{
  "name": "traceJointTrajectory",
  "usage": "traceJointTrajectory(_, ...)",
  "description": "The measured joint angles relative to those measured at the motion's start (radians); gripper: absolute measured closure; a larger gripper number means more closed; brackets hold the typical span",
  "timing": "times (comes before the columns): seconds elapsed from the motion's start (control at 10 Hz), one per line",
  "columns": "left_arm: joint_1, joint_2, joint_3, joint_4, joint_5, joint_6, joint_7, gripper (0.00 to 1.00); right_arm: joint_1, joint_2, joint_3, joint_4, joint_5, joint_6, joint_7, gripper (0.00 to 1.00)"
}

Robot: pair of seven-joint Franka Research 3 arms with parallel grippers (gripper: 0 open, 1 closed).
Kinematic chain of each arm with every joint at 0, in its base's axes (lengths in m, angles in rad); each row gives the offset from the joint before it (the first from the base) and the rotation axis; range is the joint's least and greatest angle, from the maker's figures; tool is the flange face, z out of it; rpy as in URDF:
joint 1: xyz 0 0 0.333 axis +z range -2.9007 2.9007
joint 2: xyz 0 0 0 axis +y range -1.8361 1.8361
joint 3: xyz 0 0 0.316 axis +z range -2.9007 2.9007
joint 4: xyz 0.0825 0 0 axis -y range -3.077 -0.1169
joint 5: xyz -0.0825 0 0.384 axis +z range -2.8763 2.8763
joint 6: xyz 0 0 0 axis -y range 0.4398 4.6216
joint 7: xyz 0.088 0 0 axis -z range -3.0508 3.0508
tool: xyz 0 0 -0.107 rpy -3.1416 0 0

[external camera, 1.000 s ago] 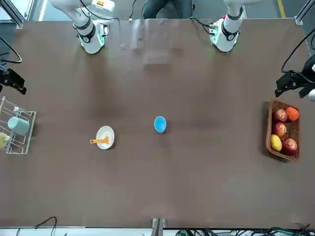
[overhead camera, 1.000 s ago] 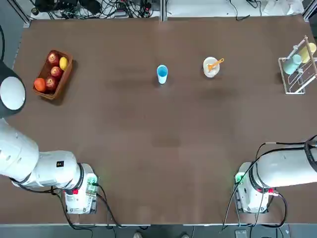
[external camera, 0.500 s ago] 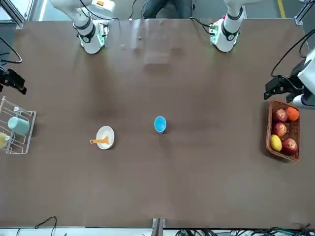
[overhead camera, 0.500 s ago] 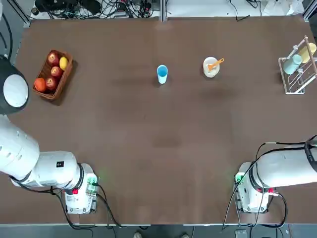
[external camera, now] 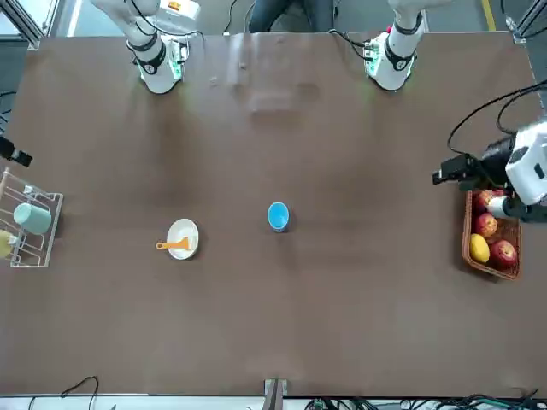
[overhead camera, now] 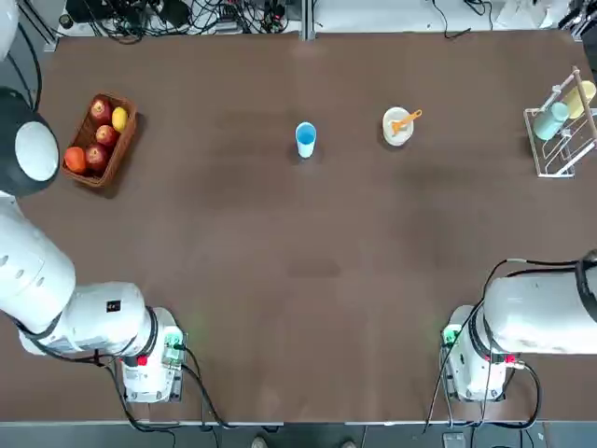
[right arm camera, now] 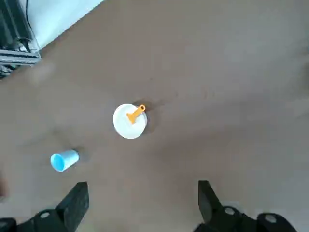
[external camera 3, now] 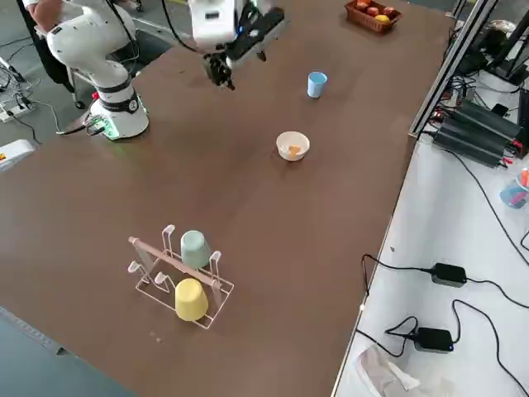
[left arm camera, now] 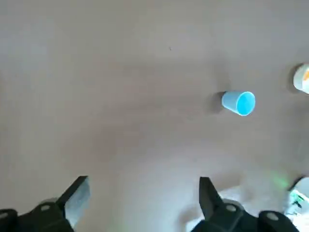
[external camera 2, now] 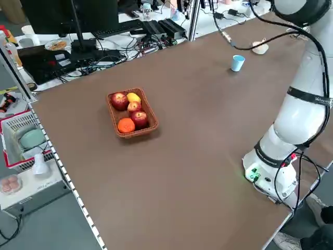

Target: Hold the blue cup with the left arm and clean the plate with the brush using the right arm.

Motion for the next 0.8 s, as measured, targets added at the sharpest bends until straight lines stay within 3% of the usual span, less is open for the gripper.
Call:
traceJointTrajectory(0.3,-0.011,0.083,-0.009,-0.001,-0.068,0.035,0.261,0.00,-0.049,0.108,0.001,-0.093,0.180,0.000,-0.125,0.00)
traceJointTrajectory(0.5,-0.009,0.118,-0.018,-0.034,-0.136,0.165,0.485,0.00,-0.049,0.201,0.005,-0.136,0.294,0.005,-0.249,0.00)
traceJointTrajectory(0.8,-0.011,0.154,-0.097,-0.181,-0.283,0.457,0.898,0.00,-0.048,0.339,0.015,-0.144,0.442,0.007,-0.531,0.00)
